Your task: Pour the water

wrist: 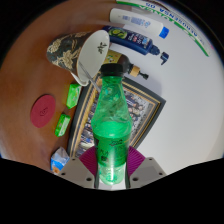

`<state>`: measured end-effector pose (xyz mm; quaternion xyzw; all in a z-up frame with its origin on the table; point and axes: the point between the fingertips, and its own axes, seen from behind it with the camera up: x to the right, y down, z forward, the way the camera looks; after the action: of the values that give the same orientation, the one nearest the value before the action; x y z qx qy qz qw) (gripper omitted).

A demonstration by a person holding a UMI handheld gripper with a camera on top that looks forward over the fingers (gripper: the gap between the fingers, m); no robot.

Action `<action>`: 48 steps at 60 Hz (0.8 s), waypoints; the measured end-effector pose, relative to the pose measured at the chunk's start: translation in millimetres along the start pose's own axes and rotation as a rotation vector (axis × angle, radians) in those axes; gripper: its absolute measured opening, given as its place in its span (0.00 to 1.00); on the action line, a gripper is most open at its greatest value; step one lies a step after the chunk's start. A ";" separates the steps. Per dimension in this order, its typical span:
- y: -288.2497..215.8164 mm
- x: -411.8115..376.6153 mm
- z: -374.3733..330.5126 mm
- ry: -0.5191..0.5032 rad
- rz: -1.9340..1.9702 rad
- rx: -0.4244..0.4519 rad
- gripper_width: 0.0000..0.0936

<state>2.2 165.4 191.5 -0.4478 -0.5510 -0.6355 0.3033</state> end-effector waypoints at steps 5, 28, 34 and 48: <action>2.5 2.1 -0.9 -0.003 0.044 0.003 0.37; -14.2 30.3 -25.1 -0.212 1.096 0.146 0.37; -31.7 18.4 -29.7 -0.304 1.378 0.178 0.37; -64.7 -26.8 -15.5 -0.474 1.830 0.180 0.37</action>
<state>-47.2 161.0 139.7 -0.7981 -0.0806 0.0010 0.5971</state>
